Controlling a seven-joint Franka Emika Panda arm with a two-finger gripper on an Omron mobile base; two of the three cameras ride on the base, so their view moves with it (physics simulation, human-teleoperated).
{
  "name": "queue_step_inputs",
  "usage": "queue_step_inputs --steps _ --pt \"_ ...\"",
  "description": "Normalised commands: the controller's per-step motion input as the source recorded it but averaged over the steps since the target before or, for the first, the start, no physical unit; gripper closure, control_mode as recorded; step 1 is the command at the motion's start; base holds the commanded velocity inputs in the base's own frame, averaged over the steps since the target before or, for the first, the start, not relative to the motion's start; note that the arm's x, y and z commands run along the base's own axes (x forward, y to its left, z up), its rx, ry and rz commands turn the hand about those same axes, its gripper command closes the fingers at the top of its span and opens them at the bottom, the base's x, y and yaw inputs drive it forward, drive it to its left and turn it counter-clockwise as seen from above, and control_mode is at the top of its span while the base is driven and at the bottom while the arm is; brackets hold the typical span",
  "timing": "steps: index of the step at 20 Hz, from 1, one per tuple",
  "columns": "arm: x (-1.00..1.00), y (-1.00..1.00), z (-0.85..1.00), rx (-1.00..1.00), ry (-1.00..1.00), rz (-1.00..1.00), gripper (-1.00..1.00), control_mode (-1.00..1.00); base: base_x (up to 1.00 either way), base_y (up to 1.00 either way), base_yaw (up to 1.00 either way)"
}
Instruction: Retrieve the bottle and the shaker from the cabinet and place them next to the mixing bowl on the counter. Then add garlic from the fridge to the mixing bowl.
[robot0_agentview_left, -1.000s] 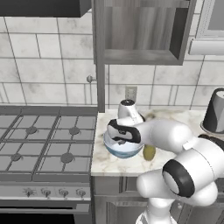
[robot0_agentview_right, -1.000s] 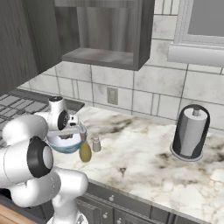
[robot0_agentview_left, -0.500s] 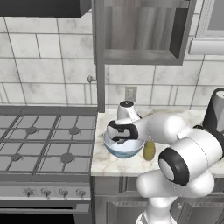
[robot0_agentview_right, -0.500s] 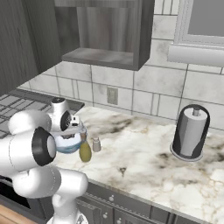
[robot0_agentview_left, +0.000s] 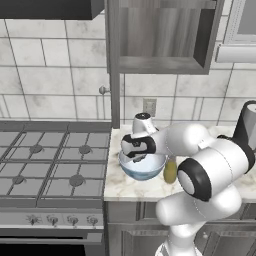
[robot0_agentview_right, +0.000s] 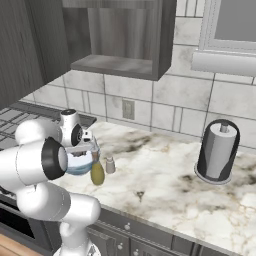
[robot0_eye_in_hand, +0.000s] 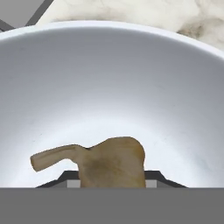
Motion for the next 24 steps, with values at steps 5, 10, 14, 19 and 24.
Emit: queue_step_inputs --steps 5,10,14,19,24 --pt "0.0 0.0 0.0 0.0 0.0 0.0 -1.0 -1.0 0.0 0.0 0.0" --pt "0.0 0.0 0.0 0.0 0.0 0.0 -1.0 -1.0 0.0 0.0 0.0" --pt "0.0 0.0 0.0 0.0 0.0 0.0 -1.0 -1.0 0.0 0.0 0.0" --pt "-0.05 0.0 0.17 0.0 0.0 0.0 -1.0 -1.0 0.0 0.0 0.0" --pt "-0.05 0.0 0.6 0.0 -0.01 0.0 -1.0 -1.0 0.0 0.0 0.0"
